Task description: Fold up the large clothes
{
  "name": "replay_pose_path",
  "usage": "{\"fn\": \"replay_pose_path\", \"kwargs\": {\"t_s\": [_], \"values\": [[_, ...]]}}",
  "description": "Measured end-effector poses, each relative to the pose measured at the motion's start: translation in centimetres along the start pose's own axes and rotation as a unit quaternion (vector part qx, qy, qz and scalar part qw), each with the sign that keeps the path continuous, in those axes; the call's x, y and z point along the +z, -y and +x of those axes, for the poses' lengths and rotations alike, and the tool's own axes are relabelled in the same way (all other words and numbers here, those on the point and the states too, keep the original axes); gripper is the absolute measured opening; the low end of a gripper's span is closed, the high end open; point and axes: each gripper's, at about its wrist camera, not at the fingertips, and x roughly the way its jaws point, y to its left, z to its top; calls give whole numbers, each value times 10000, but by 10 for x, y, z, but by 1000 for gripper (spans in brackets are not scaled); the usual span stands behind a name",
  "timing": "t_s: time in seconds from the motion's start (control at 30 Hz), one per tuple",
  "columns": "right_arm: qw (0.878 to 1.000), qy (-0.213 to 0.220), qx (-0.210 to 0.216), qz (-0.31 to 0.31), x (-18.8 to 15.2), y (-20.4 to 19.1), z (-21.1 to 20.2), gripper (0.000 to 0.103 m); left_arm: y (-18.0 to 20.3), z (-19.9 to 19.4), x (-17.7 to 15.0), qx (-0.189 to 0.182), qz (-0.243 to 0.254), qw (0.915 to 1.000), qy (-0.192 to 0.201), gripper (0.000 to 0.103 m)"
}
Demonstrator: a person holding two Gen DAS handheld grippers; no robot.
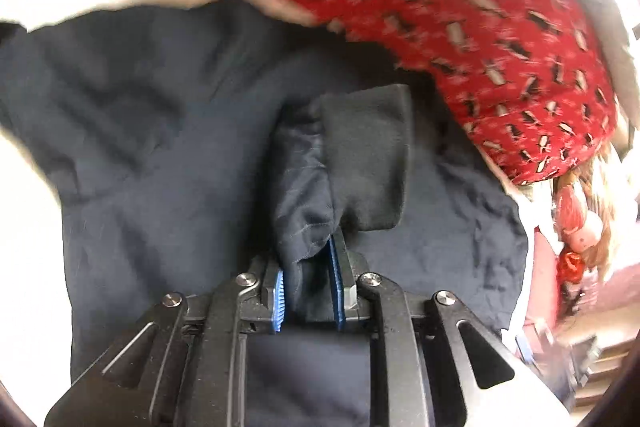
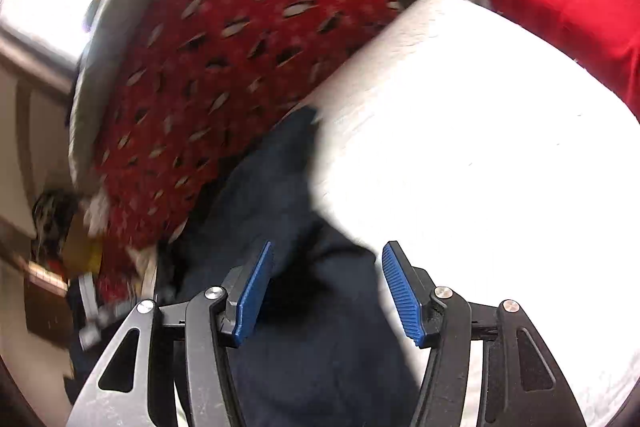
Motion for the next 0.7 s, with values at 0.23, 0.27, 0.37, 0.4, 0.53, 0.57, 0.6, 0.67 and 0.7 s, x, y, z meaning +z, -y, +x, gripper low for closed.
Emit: {"fn": "replay_pose_path", "kwargs": {"t_s": [0.23,0.27,0.37,0.4,0.53,0.57,0.6,0.67,0.7], "values": [[9988,-456,181,45,17,-11,70,59,-16,5,-9,-502,-164,9984,-189,16],[9982,-581,141,-24,15,-15,80,53,-16,4,-8,-537,-157,9983,-177,18],[9945,-687,178,-773,16,-42,85,6,-24,-3,-1,-712,-296,9970,-64,32],[9947,-340,144,-961,18,-48,71,5,-28,-5,0,-778,-409,9961,28,37],[9969,223,-60,-747,33,-27,45,2,-51,-17,1,-902,-903,9912,350,42],[9979,97,-158,-621,35,-17,51,1,-55,-15,1,-886,-945,9913,241,42],[9978,-35,-397,-527,35,-6,58,0,-56,-14,0,-904,-940,9913,192,42],[9944,-387,-840,-505,33,8,74,0,-55,-17,-4,-953,-832,9919,136,42],[9959,-345,-738,-396,33,12,72,0,-52,-20,-6,-1019,-759,9918,155,42]]}}
